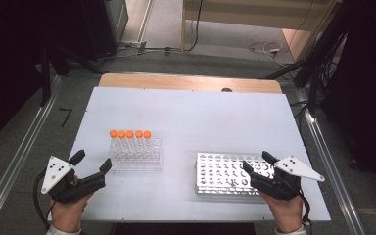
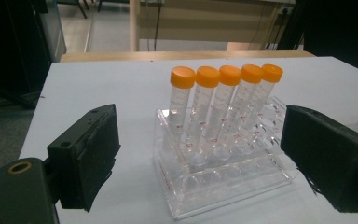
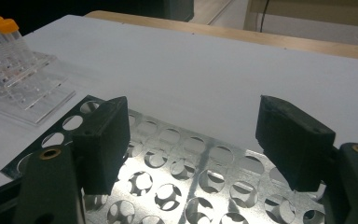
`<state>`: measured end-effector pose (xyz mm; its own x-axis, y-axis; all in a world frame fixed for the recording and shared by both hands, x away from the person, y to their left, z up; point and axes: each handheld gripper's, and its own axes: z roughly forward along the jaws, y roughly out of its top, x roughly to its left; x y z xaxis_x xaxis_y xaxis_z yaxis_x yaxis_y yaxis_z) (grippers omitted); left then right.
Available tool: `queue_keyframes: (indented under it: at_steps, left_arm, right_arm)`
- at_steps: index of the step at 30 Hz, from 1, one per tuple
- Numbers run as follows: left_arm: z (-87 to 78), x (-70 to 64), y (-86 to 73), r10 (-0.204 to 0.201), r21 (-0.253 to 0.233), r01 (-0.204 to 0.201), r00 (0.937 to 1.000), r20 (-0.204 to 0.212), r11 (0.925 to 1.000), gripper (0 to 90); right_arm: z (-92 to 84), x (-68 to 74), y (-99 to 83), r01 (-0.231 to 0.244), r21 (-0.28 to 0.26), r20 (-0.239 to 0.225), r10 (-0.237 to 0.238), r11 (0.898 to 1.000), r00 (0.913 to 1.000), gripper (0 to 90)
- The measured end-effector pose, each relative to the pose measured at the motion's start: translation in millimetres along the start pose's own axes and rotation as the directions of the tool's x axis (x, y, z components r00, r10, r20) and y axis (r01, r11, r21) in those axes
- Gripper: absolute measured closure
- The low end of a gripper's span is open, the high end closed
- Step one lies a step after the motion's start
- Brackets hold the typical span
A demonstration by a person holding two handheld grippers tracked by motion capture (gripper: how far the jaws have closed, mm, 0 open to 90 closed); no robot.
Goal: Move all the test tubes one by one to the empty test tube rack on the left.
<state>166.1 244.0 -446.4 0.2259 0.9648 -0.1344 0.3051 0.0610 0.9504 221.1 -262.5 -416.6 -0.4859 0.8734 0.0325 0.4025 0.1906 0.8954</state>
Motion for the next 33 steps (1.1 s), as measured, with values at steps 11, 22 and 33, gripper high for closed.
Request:
queue_keyframes:
  at_steps: [11,22,33]
  left_arm:
    - [-0.6,7.3,-3.6,-0.015,0.010,0.015,0.9997,-0.019,0.9998,11.4]
    - [1.9,21.2,-9.8,-0.032,0.026,0.034,0.9972,-0.067,0.9991,11.6]
    - [11.4,41.0,-20.4,-0.038,0.080,0.050,0.9891,-0.142,0.9955,11.6]
  right_arm:
    - [-3.7,-7.9,-1.6,-0.013,-0.006,0.023,0.013,1.000,0.9997,24.7]
    - [-12.9,-36.2,-7.9,-0.054,-0.025,0.100,0.057,0.998,0.9934,24.7]
    - [-16.7,-77.1,-27.9,-0.098,-0.029,0.206,0.102,0.995,0.9733,24.3]
